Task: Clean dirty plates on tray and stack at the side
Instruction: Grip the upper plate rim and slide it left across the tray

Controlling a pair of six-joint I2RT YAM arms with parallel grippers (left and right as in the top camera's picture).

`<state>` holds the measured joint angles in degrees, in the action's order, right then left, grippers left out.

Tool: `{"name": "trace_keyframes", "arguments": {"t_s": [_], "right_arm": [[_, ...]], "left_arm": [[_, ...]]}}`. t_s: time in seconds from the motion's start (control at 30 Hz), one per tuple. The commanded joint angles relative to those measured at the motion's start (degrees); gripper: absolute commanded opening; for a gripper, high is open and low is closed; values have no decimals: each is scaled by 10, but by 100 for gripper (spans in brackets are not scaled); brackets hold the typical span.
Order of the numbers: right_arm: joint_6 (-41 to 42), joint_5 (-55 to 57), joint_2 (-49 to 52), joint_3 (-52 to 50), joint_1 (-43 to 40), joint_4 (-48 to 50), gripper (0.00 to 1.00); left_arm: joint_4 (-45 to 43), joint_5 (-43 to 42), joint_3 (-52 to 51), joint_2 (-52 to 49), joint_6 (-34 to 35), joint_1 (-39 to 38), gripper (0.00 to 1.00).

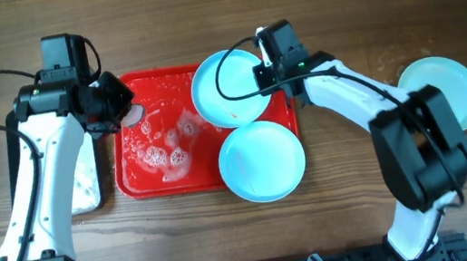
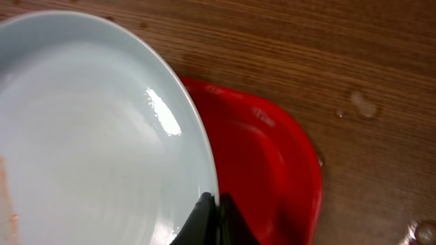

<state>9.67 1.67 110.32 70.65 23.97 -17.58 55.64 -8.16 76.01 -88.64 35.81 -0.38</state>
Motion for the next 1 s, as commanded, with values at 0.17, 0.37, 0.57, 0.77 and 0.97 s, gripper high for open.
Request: {"name": "trace_keyframes", "arguments": {"t_s": [0.17, 0.37, 0.57, 0.77, 0.97], "right_arm": [[138, -22, -76, 4, 90, -35, 4], [271, -16, -69, 3, 139, -46, 4], [358, -11, -31, 3, 182, -30, 4], [370, -17, 11, 3, 203, -19, 4], [321, -75, 15, 7, 204, 1, 48]], "left_arm": [[-1, 7, -4, -4, -9, -2, 4], [3, 7, -4, -4, -9, -2, 4], [10, 7, -4, -4, -9, -2, 4], [12, 7, -4, -4, -9, -2, 4], [12, 7, -4, -4, -9, -2, 4]]}}
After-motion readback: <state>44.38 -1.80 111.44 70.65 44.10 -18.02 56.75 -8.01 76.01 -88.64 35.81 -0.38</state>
